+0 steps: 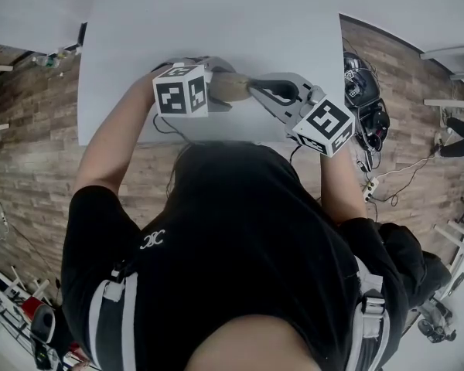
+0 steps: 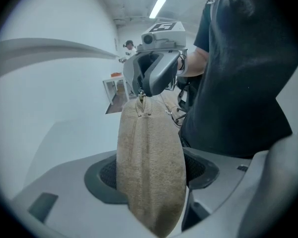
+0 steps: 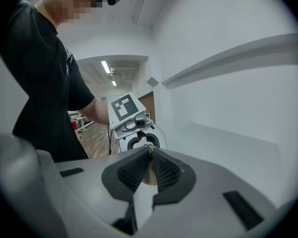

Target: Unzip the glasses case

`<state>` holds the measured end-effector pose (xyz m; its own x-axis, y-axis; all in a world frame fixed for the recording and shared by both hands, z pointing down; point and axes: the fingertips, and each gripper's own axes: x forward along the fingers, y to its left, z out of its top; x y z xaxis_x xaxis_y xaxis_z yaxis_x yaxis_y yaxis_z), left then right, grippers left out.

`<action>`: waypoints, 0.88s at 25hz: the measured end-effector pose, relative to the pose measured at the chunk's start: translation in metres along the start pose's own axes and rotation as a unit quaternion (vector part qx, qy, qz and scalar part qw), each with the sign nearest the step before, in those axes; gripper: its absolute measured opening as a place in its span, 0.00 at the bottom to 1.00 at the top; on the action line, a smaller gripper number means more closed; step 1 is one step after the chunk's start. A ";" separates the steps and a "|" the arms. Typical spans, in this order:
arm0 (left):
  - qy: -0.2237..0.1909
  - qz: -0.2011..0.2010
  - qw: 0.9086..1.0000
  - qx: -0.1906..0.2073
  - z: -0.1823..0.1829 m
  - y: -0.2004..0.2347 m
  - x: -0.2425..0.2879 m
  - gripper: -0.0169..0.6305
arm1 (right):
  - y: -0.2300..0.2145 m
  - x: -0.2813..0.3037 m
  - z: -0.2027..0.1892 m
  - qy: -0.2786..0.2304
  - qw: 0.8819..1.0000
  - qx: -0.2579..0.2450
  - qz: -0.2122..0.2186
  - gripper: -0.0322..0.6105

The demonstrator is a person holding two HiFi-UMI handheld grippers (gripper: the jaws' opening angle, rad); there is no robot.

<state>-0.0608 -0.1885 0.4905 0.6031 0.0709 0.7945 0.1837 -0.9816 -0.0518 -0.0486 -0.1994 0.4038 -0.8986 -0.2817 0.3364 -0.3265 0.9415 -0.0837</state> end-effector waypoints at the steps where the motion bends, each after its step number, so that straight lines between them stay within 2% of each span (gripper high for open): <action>1: -0.004 -0.008 1.000 -0.010 0.001 -0.002 0.000 0.50 | -0.001 -0.001 0.000 -0.002 1.000 0.003 -0.001 0.10; 4: -0.025 -0.035 0.998 -0.050 0.009 -0.009 -0.002 0.50 | -0.002 -0.005 0.004 -0.015 1.000 0.016 -0.003 0.10; 11: -0.068 -0.047 0.991 -0.107 0.030 -0.010 -0.001 0.50 | -0.007 -0.015 0.019 -0.054 0.997 0.052 0.006 0.10; 16: -0.066 -0.034 0.994 -0.081 0.038 -0.012 0.013 0.50 | -0.001 -0.009 0.027 -0.058 0.997 0.044 0.019 0.10; 22: -0.088 -0.005 0.995 -0.055 0.044 -0.001 0.015 0.49 | -0.003 -0.007 0.036 -0.055 0.998 0.031 0.026 0.10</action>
<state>-0.0183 -0.1791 0.4758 0.7303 0.1004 0.6757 0.1096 -0.9936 0.0292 -0.0520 -0.2064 0.3682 -0.9404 -0.2544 0.2257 -0.2929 0.9431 -0.1573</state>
